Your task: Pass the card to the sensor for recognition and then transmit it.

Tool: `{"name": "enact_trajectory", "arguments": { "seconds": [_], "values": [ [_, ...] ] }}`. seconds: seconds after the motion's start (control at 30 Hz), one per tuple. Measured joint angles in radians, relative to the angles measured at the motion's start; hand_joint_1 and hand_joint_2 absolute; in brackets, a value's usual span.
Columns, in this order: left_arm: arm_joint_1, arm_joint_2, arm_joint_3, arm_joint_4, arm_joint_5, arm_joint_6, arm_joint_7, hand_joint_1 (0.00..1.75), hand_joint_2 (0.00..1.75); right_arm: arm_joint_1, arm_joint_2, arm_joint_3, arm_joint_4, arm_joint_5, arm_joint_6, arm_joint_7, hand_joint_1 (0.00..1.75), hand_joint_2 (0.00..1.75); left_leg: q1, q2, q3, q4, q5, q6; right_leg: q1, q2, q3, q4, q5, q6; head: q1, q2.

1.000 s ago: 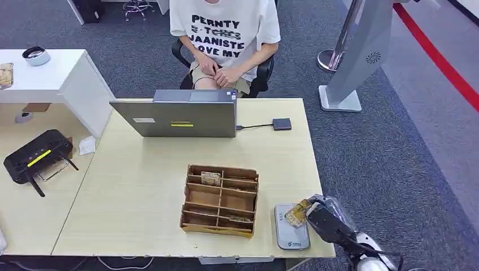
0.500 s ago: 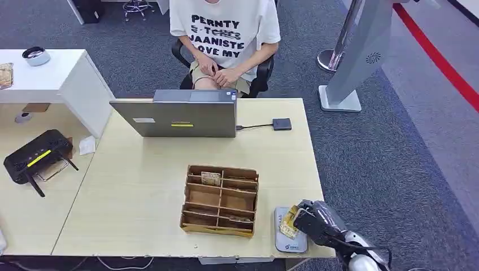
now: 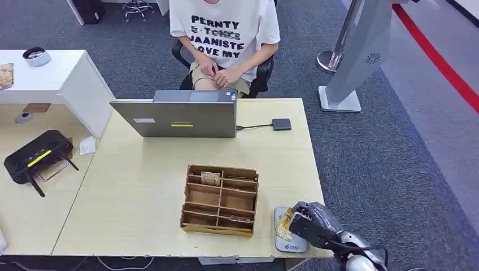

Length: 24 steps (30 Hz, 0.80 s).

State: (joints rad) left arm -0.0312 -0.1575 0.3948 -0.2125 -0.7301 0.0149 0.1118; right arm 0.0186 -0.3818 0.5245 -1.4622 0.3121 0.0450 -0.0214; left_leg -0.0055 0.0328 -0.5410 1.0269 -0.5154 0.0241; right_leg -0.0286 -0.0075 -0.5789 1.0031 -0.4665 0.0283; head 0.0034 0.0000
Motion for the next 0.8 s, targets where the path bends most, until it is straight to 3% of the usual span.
{"name": "enact_trajectory", "arguments": {
  "seconds": [0.8],
  "values": [
    [0.000, 0.000, 0.007, 0.000, -0.007, 0.000, 0.000, 0.00, 0.00, -0.001, -0.016, 0.021, -0.002, 0.003, -0.018, 0.009, 1.75, 1.75, 0.000, 0.000, 0.001, 0.000, 0.000, 0.000, 0.000, 0.000, 0.002, 0.000, 0.000, 0.000, 0.000, 0.000]
  ]
}}
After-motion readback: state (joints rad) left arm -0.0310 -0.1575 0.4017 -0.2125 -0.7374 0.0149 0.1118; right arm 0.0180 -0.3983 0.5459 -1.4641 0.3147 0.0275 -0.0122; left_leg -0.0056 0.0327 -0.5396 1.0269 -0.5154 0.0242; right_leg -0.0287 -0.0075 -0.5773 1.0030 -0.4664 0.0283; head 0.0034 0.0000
